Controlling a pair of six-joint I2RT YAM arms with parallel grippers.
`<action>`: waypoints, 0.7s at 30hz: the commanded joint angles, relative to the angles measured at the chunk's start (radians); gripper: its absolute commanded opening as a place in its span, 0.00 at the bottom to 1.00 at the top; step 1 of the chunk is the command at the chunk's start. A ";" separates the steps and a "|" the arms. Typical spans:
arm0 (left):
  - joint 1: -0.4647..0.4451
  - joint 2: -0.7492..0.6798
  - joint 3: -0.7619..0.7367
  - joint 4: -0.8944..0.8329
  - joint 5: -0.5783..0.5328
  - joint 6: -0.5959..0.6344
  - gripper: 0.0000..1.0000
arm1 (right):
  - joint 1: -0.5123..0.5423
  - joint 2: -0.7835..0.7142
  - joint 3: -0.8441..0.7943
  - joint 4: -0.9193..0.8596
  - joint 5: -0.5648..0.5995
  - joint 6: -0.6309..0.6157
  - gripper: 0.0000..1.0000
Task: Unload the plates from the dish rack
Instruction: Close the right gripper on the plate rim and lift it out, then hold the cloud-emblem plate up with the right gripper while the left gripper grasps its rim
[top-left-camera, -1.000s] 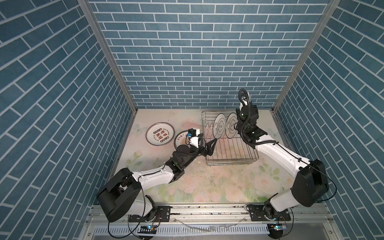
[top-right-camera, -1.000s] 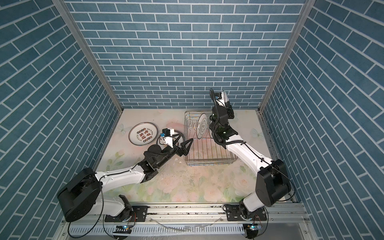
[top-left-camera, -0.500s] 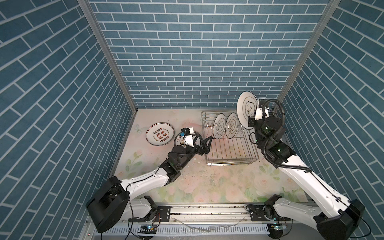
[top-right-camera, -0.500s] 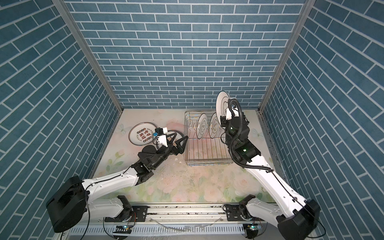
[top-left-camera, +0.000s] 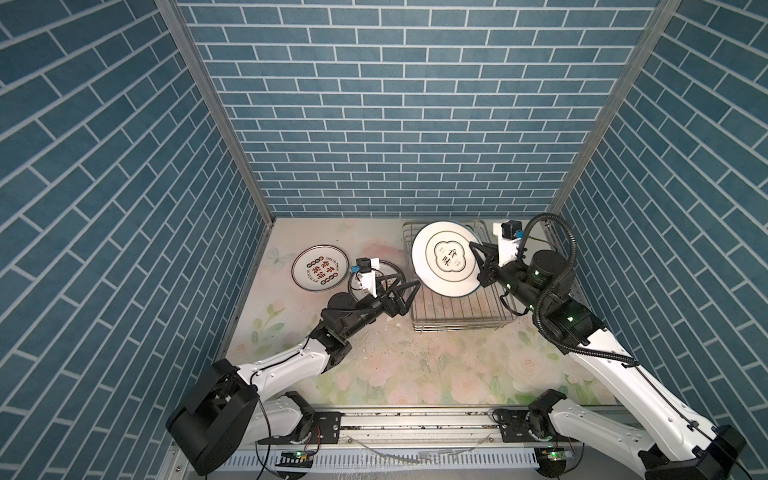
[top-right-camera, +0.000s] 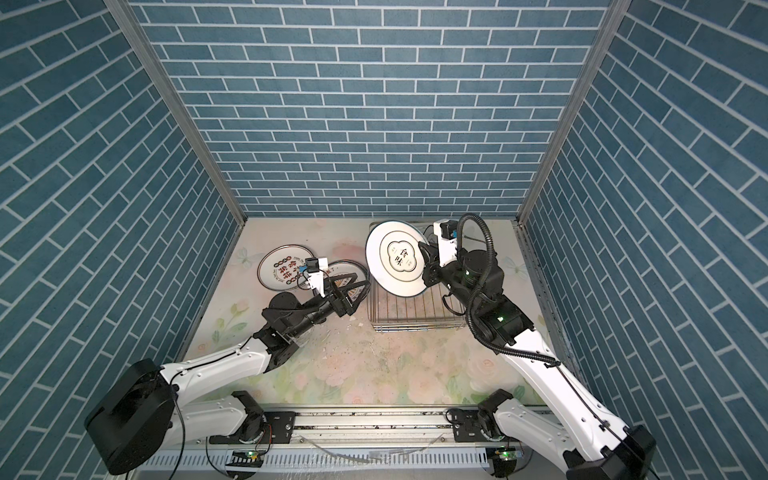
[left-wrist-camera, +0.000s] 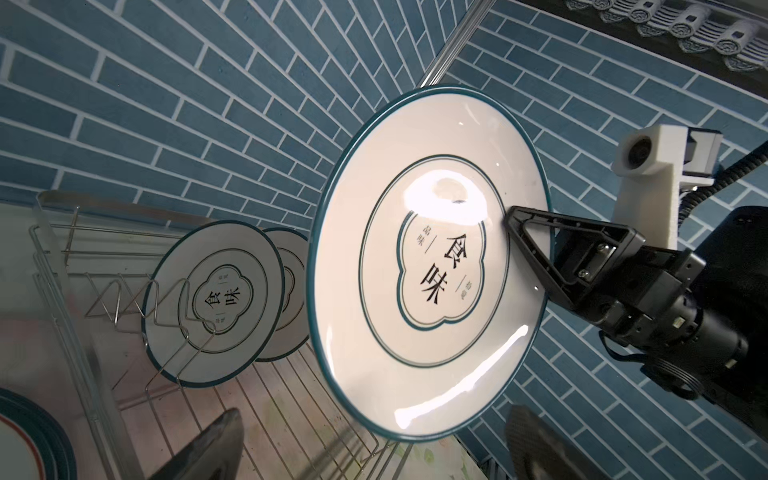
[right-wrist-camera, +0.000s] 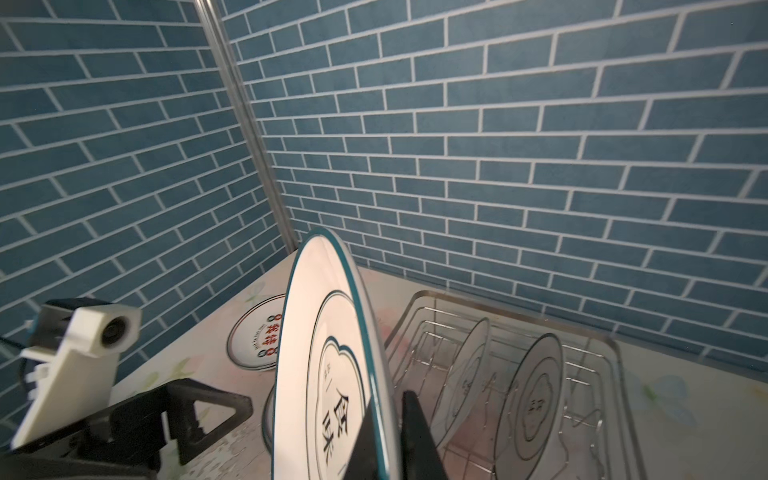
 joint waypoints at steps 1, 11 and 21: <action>0.005 -0.005 -0.014 0.019 0.008 -0.041 1.00 | -0.005 -0.026 -0.036 0.152 -0.133 0.112 0.00; 0.005 -0.059 -0.042 -0.041 -0.073 -0.053 0.82 | -0.005 0.039 -0.099 0.280 -0.230 0.174 0.00; 0.005 -0.109 -0.095 -0.012 -0.081 -0.099 0.40 | -0.033 0.107 -0.084 0.281 -0.210 0.167 0.00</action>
